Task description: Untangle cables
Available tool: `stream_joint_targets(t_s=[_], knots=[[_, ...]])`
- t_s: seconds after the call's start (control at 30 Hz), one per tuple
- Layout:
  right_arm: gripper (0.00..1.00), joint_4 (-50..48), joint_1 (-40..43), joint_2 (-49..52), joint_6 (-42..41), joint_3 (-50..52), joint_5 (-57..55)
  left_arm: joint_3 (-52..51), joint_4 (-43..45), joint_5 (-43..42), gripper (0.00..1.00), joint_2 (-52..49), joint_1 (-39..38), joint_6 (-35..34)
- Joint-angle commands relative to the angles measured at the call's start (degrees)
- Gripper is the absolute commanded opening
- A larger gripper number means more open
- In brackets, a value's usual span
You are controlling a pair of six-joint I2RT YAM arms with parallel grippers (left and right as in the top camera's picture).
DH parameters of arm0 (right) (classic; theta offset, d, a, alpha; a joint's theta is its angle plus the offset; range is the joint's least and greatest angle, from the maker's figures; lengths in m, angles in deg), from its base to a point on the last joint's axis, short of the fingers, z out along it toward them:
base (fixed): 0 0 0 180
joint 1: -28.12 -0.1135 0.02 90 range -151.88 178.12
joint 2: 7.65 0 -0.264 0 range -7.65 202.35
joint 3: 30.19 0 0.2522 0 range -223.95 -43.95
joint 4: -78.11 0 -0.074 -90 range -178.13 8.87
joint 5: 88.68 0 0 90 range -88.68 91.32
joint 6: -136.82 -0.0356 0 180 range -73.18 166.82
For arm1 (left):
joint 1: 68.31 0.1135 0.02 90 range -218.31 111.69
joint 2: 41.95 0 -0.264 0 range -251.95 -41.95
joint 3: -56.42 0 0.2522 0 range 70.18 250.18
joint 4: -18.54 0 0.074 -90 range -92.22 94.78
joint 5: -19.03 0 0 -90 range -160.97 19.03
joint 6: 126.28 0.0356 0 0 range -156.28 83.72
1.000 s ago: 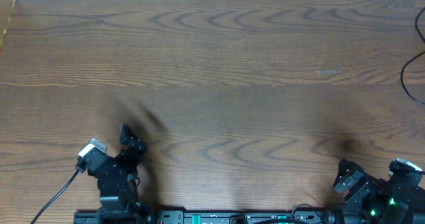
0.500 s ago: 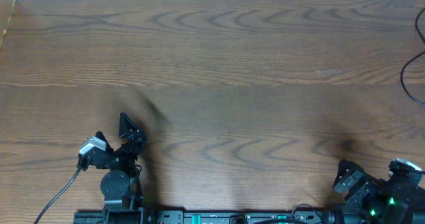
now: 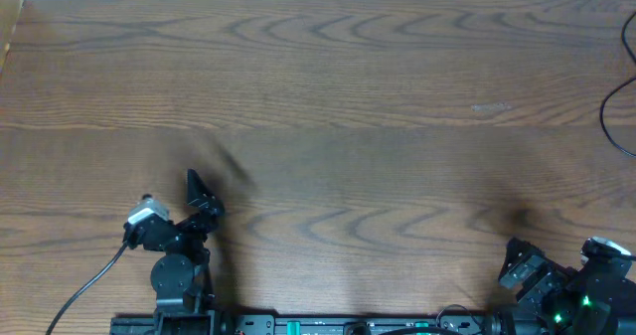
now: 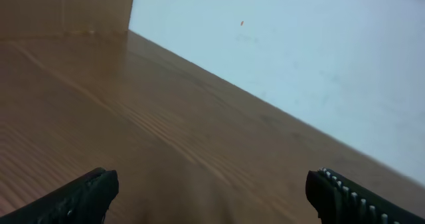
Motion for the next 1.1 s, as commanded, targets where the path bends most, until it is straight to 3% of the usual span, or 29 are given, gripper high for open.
stream_joint_targets(t_s=[0.0,0.27,0.43,1.07], knots=[[0.99,0.0,-0.2,-0.2,-0.4,0.2,-0.1,-1.3,-1.9,-0.3,0.95,0.5,0.3,9.1],[0.99,0.0,-0.2,-0.2,-0.4,0.2,-0.1,-1.3,-1.9,-0.1,0.95,0.5,0.3,11.4],[0.99,0.0,-0.2,-0.2,-0.4,0.2,-0.1,-1.3,-1.9,0.5,0.95,0.5,0.3,18.0],[0.99,0.0,-0.2,-0.2,-0.4,0.2,-0.1,-1.3,-1.8,0.5,0.95,0.3,0.3,18.1]])
